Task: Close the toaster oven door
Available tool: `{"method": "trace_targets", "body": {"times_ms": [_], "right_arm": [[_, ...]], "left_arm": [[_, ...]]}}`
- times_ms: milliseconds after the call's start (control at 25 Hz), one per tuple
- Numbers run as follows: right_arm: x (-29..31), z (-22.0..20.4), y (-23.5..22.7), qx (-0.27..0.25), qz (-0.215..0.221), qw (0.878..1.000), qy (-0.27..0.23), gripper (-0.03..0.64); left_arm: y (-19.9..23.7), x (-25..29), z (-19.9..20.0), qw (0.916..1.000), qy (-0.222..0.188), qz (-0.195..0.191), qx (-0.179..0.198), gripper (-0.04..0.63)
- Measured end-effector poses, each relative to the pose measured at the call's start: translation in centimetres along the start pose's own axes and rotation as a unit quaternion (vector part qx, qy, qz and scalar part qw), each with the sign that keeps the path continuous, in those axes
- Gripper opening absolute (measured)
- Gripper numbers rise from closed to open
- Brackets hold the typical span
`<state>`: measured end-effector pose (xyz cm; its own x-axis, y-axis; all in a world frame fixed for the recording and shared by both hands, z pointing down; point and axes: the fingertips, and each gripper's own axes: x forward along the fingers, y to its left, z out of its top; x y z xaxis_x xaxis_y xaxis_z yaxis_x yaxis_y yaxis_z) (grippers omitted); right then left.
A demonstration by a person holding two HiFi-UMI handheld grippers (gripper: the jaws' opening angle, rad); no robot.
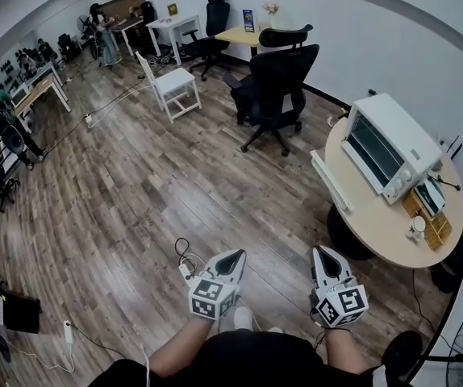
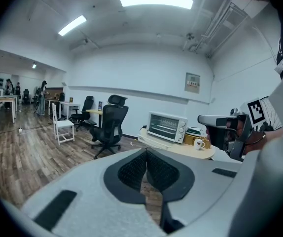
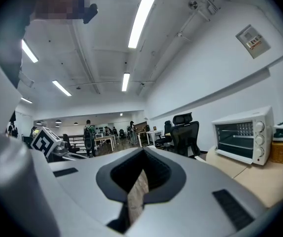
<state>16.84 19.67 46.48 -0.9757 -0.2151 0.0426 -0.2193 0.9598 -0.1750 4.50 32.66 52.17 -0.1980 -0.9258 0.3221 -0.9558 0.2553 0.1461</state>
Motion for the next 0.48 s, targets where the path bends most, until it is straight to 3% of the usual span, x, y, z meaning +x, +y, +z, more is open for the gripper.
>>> {"method": "trace_targets", "body": {"times_ms": [480], "right_arm": [[4.4,-0.5,2.3,-0.002,-0.011,1.000,0.017,-0.006]], "left_arm": [[3.0,0.0,1.0,0.9996,-0.014,-0.023,-0.004,0.008]]}}
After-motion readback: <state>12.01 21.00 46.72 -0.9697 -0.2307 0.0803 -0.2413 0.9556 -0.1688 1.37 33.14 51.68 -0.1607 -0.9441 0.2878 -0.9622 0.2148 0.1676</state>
